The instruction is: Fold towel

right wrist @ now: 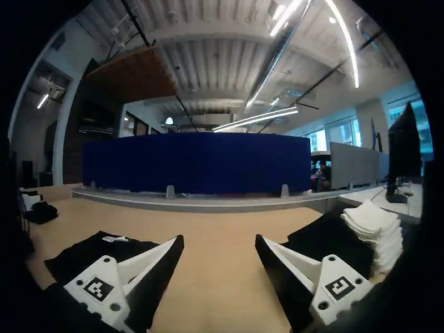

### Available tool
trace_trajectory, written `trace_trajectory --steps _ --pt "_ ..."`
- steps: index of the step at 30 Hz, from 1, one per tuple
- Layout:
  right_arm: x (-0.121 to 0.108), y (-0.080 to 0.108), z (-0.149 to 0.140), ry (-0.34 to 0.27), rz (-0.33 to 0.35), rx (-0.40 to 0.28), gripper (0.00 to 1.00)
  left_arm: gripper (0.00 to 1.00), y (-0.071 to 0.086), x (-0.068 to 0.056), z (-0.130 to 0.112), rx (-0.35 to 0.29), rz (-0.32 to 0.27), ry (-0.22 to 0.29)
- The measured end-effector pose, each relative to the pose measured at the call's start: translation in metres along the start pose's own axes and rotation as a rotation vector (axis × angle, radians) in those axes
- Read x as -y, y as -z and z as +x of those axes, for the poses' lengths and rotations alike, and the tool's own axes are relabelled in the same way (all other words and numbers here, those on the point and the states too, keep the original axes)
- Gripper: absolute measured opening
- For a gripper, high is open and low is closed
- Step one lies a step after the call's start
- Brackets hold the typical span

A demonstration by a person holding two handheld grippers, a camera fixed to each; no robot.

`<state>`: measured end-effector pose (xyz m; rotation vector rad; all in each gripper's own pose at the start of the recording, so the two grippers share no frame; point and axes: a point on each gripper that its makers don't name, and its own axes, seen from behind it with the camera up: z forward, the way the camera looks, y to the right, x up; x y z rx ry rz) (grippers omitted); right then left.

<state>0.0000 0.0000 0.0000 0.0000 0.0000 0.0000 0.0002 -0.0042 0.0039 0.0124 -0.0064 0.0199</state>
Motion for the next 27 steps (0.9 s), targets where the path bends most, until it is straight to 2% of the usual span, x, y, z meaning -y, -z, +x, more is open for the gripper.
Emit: trace_trajectory --steps 3,12,21,27 --pt "0.001 -0.001 0.022 0.006 -0.001 -0.012 1.00 0.98 -0.002 0.001 0.016 -0.019 0.010 -0.017" --pt "0.003 0.006 0.086 0.010 -0.010 -0.021 1.00 0.97 0.002 -0.004 0.087 -0.037 -0.033 0.028" --pt "-0.001 0.012 0.150 0.020 -0.027 -0.005 1.00 0.98 0.010 -0.012 0.146 0.009 -0.054 0.006" --pt "-0.001 0.013 0.188 0.032 -0.024 0.003 1.00 0.97 0.010 -0.016 0.180 0.044 -0.062 0.019"
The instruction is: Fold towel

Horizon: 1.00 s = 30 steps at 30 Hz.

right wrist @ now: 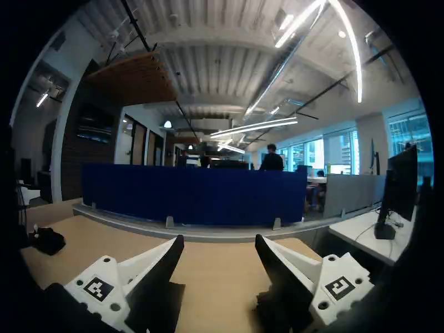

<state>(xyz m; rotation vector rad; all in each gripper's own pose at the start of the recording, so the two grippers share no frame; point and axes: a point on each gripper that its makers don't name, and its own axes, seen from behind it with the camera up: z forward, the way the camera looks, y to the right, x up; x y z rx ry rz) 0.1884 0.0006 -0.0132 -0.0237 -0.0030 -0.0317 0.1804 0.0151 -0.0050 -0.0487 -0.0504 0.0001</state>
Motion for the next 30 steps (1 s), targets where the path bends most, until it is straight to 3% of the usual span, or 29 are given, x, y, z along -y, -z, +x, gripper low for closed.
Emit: trace_trajectory --steps 6,15,24,30 --pt "0.007 0.001 0.031 0.005 0.030 0.011 1.00 0.98 0.002 -0.016 0.027 0.026 -0.055 -0.014" --pt "0.024 0.007 0.051 0.065 0.121 0.050 1.00 0.98 0.000 -0.042 0.043 0.075 -0.164 -0.065" --pt "0.047 0.014 0.040 0.148 0.262 0.154 1.00 0.98 0.004 -0.083 0.040 0.134 -0.307 -0.125" --pt "0.060 0.017 0.033 0.199 0.346 0.202 1.00 0.98 0.009 -0.097 0.031 0.163 -0.359 -0.177"
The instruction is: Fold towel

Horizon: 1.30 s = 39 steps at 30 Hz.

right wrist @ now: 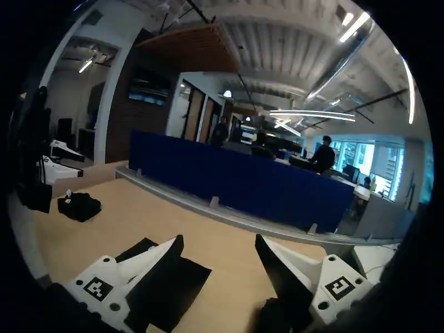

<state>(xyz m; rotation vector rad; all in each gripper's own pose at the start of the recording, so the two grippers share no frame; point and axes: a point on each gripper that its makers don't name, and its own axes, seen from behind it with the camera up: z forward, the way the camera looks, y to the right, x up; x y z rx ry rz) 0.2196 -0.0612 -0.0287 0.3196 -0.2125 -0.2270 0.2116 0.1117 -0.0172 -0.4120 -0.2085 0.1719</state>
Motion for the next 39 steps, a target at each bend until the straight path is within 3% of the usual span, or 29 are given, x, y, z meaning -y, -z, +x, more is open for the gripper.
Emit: trace_trajectory --steps 9,18,39 --pt "0.016 -0.004 -0.013 0.037 0.070 0.049 1.00 0.98 0.000 -0.012 -0.015 0.038 -0.040 -0.009" --pt "0.037 -0.012 -0.051 0.061 0.137 0.121 1.00 0.98 -0.005 -0.025 -0.048 0.098 -0.086 -0.023" --pt "0.078 -0.035 -0.172 0.049 0.224 0.289 1.00 0.98 -0.020 -0.068 -0.166 0.287 -0.182 -0.010"
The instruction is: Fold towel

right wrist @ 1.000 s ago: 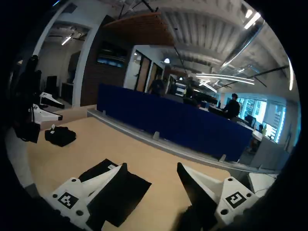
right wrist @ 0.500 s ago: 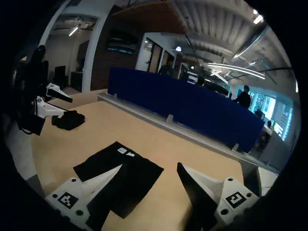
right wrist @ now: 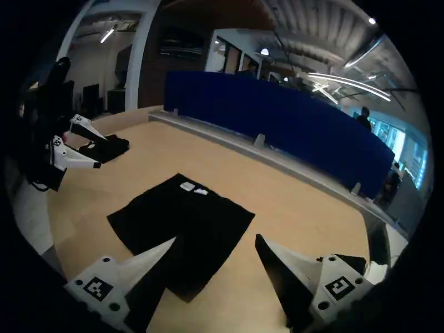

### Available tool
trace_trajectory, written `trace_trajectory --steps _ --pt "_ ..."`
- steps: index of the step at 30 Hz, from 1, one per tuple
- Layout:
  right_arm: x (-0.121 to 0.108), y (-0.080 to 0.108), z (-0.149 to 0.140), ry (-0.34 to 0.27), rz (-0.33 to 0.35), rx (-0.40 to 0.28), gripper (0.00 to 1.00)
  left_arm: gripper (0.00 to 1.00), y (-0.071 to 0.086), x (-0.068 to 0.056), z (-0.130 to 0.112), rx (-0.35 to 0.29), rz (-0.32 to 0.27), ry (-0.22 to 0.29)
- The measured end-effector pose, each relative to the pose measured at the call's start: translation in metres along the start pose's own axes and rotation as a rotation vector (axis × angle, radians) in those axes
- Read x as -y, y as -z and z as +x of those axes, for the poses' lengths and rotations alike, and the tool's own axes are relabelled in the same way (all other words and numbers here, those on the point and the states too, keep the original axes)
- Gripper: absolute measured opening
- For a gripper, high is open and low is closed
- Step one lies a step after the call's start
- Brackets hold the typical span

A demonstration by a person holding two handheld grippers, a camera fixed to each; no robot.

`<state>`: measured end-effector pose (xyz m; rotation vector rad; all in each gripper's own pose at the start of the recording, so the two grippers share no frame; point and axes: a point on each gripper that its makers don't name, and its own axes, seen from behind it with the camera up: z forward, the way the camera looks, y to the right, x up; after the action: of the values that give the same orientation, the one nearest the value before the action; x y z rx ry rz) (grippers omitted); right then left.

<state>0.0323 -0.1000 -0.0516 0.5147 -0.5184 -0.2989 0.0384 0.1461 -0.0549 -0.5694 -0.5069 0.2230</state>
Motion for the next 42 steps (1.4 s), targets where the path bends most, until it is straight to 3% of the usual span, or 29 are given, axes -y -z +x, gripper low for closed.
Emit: trace_trajectory --steps 9,23,30,37,42 --pt "0.014 -0.020 -0.049 0.001 0.030 0.080 1.00 0.98 -0.019 -0.014 -0.056 0.102 -0.043 0.002" --pt "0.037 -0.035 -0.120 0.009 0.094 0.219 1.00 0.98 -0.041 -0.033 -0.124 0.270 -0.123 0.061" --pt "0.047 -0.035 -0.146 -0.005 0.137 0.291 1.00 0.98 -0.044 -0.041 -0.144 0.344 -0.160 0.059" --pt "0.047 -0.035 -0.152 -0.013 0.144 0.309 0.99 0.98 -0.046 -0.045 -0.149 0.374 -0.182 0.042" --pt "0.047 -0.035 -0.156 -0.019 0.154 0.320 0.87 0.97 -0.047 -0.045 -0.150 0.382 -0.181 0.033"
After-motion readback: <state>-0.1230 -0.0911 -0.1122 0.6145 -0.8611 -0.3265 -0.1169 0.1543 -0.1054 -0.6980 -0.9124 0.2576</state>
